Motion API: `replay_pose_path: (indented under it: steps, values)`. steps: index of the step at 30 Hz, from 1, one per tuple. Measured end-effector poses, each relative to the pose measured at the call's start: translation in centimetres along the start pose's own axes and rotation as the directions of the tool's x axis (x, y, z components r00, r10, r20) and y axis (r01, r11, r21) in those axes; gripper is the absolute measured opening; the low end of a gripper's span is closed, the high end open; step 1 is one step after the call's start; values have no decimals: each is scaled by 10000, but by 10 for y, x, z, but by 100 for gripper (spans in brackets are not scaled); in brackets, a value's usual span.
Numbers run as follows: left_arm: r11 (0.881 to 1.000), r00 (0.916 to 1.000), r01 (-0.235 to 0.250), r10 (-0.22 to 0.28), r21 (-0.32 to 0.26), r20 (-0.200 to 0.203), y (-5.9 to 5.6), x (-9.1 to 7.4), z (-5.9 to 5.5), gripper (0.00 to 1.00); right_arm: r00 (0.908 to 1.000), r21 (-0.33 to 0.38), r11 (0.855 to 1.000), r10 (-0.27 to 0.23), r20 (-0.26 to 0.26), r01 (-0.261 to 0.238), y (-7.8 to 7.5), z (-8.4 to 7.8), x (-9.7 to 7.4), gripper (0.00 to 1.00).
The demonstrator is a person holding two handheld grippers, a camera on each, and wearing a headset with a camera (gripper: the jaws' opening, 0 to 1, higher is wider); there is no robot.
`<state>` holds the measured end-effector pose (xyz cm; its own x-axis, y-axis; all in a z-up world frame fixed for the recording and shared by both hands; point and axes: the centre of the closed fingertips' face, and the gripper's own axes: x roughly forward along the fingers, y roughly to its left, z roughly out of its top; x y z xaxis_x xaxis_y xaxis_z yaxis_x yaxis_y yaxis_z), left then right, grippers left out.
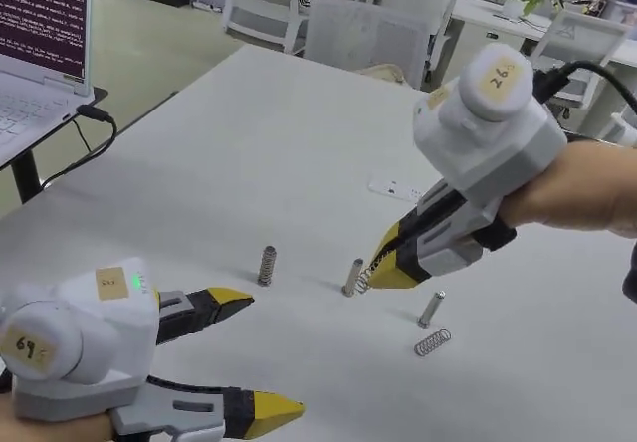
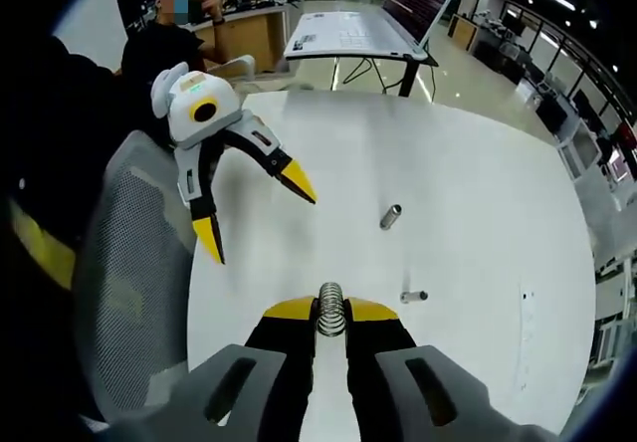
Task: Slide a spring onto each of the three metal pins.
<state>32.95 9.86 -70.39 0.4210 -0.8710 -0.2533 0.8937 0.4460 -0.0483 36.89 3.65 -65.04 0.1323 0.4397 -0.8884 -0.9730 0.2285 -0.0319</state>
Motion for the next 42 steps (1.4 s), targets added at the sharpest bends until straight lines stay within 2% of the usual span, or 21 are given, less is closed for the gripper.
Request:
replay_pose_path:
  steps: [3, 14, 17, 21, 26, 29, 37, 39, 42]
  values:
    - [9998, 9999, -49, 46, -215, -121, 1, -1, -4, 71, 9999, -35, 9999, -106, -109, 105, -6, 0, -1, 8]
    - [9999, 9997, -74, 71, -127, -218, 0, -2, -9, 71, 9965, -216, 9990, -404, -736, 390, -25, -5, 2, 8]
    - [10000, 9998, -13, 13, -36, -208, -1, -2, -8, 71, 9924, -316, 9978, -613, -1063, 583, -37, -6, 2, 8]
    - [10000, 9998, 19, -18, 9, -188, -2, -2, -8, 71, 9920, -217, 9981, -596, -1116, 575, -48, -4, 4, 8]
    - [10000, 9999, -29, 29, 0, -125, 0, -3, -7, 71, 9858, -296, 9972, -720, -1514, 683, -62, -7, 12, 8]
    - [10000, 9999, -49, 49, 0, -132, 0, -3, -7, 71, 9838, -261, 9977, -658, -1666, 623, -75, -9, 20, 8]
    - [9999, 9996, -8, 11, 124, -276, -1, -2, -9, 70, 9768, -172, 9989, -461, -2093, 435, -84, -19, 32, 8]
    - [10000, 9996, -11, 14, 97, -288, -1, -2, -10, 70, 9742, -154, 9991, -418, -2217, 394, -95, -21, 39, 8]
    - [10000, 9995, -14, 17, 85, -326, -1, -2, -10, 70, 9736, -91, 9996, -282, -2267, 268, -94, -23, 42, 8]
